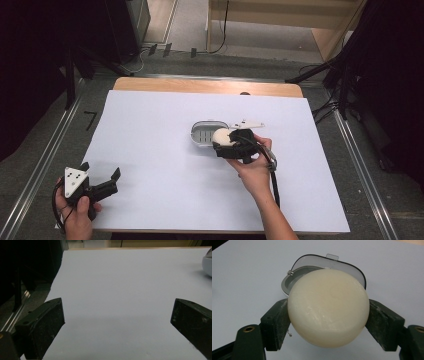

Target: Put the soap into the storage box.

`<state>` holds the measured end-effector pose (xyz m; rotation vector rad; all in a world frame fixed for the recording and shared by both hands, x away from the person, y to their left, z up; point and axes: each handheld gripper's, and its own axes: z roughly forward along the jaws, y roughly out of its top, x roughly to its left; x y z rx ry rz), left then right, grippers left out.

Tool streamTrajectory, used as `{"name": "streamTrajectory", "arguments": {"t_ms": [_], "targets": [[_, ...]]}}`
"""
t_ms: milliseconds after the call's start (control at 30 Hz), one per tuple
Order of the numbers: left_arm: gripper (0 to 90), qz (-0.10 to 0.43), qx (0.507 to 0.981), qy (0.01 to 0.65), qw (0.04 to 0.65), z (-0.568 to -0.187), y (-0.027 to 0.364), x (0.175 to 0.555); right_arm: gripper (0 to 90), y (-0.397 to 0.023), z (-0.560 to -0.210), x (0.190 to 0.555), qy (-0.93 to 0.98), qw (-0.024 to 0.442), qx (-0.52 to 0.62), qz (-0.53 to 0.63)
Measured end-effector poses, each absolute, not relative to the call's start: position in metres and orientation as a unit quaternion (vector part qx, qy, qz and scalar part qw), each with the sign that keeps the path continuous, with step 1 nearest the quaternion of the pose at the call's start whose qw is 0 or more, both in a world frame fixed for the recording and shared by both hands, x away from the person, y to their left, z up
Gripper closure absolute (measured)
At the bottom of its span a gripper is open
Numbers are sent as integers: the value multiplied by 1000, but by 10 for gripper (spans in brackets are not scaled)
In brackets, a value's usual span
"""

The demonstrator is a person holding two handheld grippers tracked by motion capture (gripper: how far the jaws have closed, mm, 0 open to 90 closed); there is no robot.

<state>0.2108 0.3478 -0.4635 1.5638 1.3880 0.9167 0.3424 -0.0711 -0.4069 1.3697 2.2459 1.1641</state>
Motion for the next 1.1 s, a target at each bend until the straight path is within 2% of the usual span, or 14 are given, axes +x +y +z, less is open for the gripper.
{"name": "streamTrajectory", "arguments": {"t_ms": [1100], "targets": [[0, 365, 623, 553, 416, -464, 348, 211, 253, -42, -407, 371, 778, 126, 476, 391]]}}
